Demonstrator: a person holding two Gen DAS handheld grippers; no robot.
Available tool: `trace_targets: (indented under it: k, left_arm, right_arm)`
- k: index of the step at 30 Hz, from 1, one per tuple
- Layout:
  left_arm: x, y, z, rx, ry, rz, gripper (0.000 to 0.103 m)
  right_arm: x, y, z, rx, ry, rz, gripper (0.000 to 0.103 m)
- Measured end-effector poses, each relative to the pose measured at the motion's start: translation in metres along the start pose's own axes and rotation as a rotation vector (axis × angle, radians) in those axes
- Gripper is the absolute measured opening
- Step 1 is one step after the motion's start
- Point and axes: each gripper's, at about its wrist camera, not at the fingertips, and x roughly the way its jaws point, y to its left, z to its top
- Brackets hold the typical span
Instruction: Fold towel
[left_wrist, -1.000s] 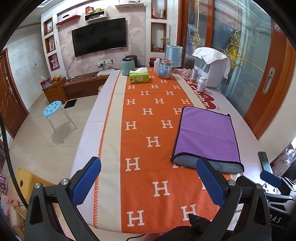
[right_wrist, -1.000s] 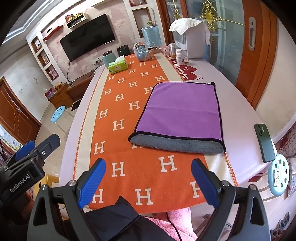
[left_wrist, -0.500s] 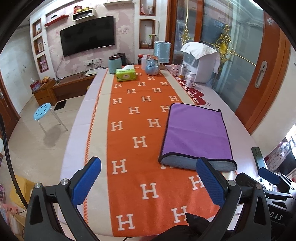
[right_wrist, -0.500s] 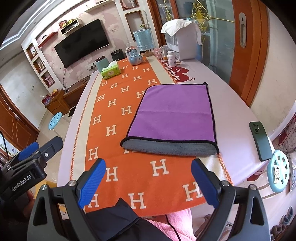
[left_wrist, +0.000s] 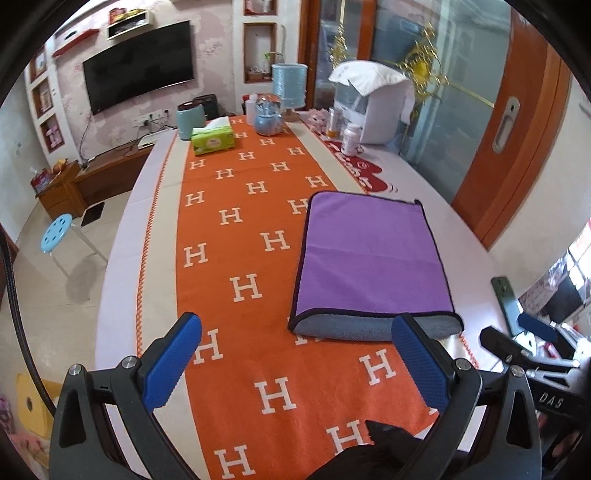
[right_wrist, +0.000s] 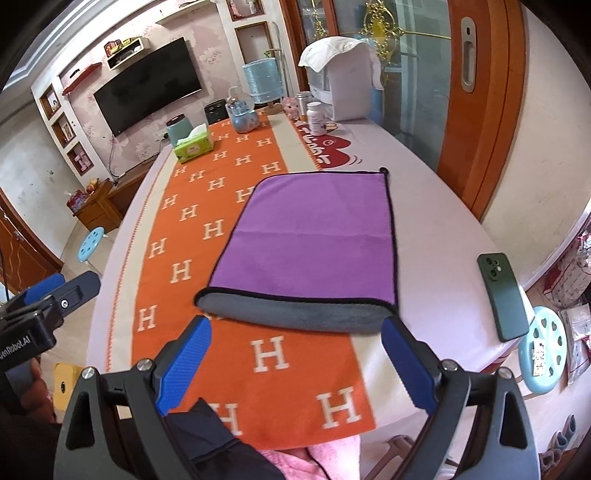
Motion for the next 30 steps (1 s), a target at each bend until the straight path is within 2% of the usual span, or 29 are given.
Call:
trace_targets:
  k: [8,14,24,30]
  left_arm:
    - [0.040,-0.022,0.009,0.103,0.093,-0.022,0.102]
    - [0.073,-0.037,0.014,0.158,0.172,-0.025,0.102]
    - [0.135,-0.040,0.020,0.194,0.288,-0.034,0.102]
    - [0.166,-0.036,0.021,0.188,0.342,-0.094,0.102]
  right_arm:
    - [0.025,-0.027,0.005,-0.034,0.027,-0.018,0.088]
    - [0.051,-0.047,0.006,-0.042,0.083,-0.001,0.080]
    - [0.090,-0.069,0.004,-0.147,0.100,0.048,0.069]
    - [0.112,-0.076,0.000,-0.198,0.128,0.091,0.063]
